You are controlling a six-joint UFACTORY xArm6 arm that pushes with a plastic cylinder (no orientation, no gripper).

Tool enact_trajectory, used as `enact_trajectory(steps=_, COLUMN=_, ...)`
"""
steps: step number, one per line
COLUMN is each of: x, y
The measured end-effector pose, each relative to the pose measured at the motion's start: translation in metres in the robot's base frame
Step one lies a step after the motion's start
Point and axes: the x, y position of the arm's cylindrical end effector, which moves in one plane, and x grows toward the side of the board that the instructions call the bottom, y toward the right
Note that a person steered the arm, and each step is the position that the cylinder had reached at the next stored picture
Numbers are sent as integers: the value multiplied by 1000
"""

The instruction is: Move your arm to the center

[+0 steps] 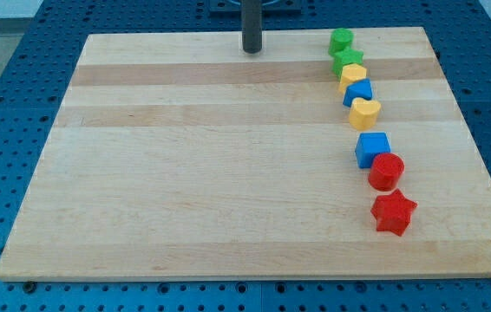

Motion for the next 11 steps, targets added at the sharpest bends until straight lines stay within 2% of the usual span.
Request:
enact_trajectory(steps=3, x=-6, y=6)
enact_trajectory(steps=4, x=-32, y=40)
enact_trajectory(steps=5, x=-41, y=80)
enact_trajectory(steps=7, x=-41, y=83)
enact_trajectory(steps=9, x=-42, y=139)
enact_trajectory(steps=11, x=-39, y=152)
